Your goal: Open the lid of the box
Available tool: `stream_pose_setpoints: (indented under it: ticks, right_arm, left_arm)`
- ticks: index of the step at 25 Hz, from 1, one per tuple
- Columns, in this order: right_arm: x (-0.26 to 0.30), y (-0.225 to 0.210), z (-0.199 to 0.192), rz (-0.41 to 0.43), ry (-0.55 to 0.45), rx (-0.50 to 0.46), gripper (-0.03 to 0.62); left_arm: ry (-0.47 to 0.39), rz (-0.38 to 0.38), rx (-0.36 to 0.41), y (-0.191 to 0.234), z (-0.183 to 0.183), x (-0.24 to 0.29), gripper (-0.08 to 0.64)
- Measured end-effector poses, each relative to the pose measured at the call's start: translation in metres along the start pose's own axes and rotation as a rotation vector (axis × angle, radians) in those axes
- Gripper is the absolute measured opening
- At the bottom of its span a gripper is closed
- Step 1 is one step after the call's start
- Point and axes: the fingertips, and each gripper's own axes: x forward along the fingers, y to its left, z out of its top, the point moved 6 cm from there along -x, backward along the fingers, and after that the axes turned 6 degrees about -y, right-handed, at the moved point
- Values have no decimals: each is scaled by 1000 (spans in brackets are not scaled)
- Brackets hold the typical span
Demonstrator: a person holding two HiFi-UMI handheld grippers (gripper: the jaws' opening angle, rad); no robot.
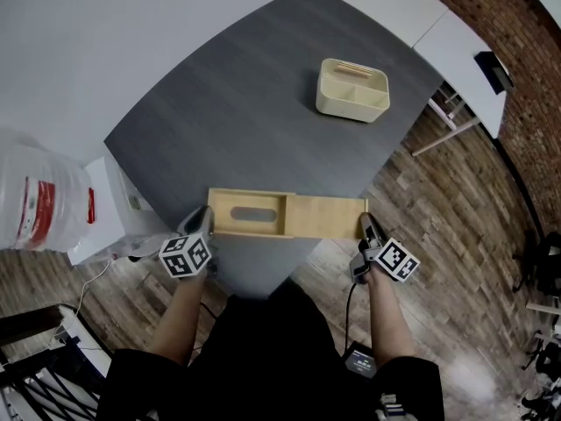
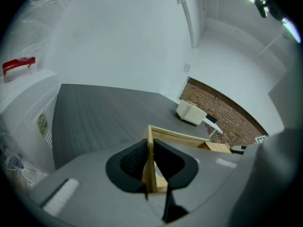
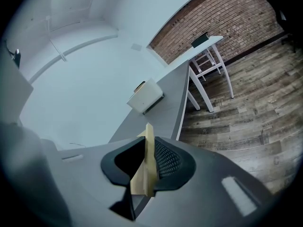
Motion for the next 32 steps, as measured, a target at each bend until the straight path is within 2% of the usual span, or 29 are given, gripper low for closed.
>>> stream_pose_setpoints:
  ticks: [7, 14, 20, 22, 26, 30, 32]
  right_arm:
    - [1, -1, 1, -12, -9, -16, 67]
    - [5, -1, 1, -2, -14, -28, 197]
    - [2, -6, 4, -38, -39, -86, 260]
    - [-2, -8, 9, -71, -74, -144, 273]
    - [-12, 7, 25, -106, -172, -348, 276]
    - [-30, 50, 29, -50, -265, -540, 256]
    - [-42, 73, 24, -8, -297, -596, 194]
  left_arm:
    - [-7, 0, -1, 0, 0, -1, 40]
    - [-17, 5, -3, -1, 0, -1, 40]
    - [-51, -4, 1, -1, 1, -2, 40]
    - [-86, -13, 32, -3, 4, -3, 40]
    - [-204, -47, 110, -13, 22, -12, 44]
    - [-344, -126, 124, -32, 42, -31, 44]
    - [-396, -186, 125, -40, 45, -47, 36]
